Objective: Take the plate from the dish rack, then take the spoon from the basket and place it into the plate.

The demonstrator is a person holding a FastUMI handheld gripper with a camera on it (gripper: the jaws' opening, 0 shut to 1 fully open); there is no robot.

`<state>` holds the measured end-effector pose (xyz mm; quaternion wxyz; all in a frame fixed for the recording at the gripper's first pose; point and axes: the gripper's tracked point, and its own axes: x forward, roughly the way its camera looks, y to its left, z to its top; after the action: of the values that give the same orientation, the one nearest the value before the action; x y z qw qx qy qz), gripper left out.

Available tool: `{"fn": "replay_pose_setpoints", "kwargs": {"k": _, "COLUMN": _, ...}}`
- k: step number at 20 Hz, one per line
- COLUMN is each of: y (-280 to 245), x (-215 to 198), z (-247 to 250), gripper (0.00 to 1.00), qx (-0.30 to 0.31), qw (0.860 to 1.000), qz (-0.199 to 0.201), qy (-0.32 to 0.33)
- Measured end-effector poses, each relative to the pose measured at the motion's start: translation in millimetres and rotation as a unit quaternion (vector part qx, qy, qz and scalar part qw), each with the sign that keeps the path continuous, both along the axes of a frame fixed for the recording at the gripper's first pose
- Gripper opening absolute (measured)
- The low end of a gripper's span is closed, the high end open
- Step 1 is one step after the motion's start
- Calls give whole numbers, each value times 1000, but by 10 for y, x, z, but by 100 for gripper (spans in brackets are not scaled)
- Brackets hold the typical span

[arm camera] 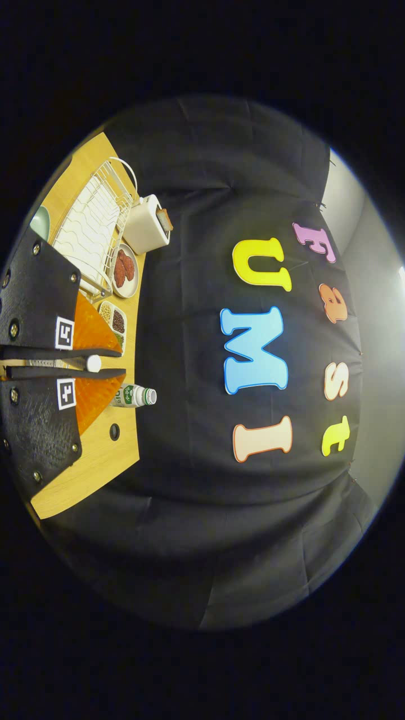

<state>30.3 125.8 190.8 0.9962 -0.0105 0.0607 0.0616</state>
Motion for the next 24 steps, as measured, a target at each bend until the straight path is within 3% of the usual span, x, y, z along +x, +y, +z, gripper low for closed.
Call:
{"fn": "replay_pose_setpoints", "kwargs": {"k": 13, "y": 373, "x": -513, "z": 196, "gripper": 5, "qx": -14, "qw": 1000, "qz": 13, "qy": 10}}
{"fn": "replay_pose_setpoints", "kwargs": {"k": 24, "y": 1056, "x": -851, "z": -328, "gripper": 5, "qx": -36, "qw": 997, "qz": 36, "qy": 64}}
